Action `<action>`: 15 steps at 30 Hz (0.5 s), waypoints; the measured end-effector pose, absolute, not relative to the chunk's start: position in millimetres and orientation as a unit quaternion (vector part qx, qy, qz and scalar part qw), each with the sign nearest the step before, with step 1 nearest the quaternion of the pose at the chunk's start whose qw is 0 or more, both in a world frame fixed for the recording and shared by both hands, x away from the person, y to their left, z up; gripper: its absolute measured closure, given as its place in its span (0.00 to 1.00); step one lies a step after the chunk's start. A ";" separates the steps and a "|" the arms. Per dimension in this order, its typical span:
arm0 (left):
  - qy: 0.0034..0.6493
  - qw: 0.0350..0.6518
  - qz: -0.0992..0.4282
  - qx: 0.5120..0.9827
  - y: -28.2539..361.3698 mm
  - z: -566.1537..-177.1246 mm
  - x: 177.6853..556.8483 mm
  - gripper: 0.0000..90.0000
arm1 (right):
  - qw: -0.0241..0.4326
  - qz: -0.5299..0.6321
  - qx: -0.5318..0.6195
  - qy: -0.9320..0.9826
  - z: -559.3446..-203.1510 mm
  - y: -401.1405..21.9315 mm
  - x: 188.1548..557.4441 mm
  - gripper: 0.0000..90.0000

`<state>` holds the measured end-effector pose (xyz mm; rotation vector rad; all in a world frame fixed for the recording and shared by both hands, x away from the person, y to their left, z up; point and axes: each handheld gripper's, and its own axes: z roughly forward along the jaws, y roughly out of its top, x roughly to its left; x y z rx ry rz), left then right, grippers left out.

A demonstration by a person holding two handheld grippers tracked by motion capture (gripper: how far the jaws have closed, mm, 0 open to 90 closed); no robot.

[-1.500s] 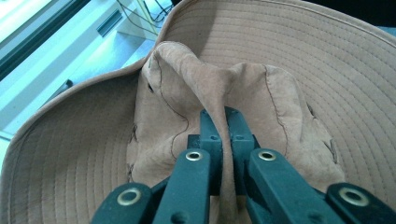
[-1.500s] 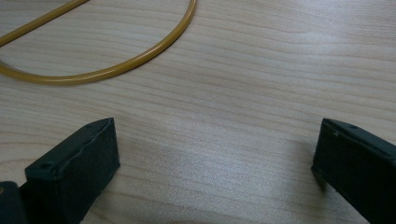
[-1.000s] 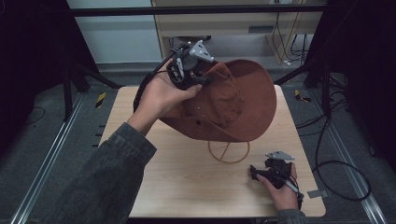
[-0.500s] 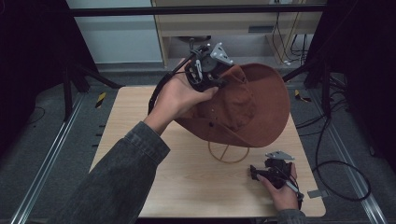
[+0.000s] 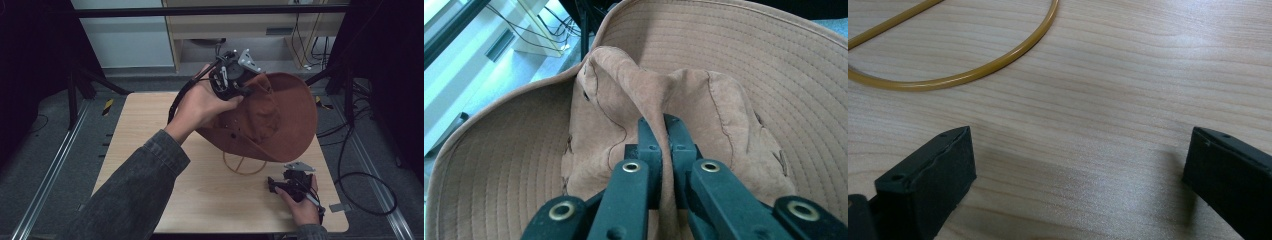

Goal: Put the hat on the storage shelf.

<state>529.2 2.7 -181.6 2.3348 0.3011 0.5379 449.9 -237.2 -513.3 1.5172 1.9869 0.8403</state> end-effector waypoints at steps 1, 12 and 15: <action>0.116 0.355 0.207 0.904 1.6 -182.4 529.1 0.98 | 0.249 0.308 0.557 0.730 -513.3 -237.1 449.9 0.00; 0.109 0.350 0.201 0.908 -7.4 -189.5 529.8 0.97 | 0.245 0.309 0.562 0.727 -513.3 -236.3 449.4 0.00; 0.108 0.349 0.201 0.909 -9.2 -190.4 529.5 0.97 | 0.246 0.309 0.562 0.727 -513.2 -236.4 449.5 0.01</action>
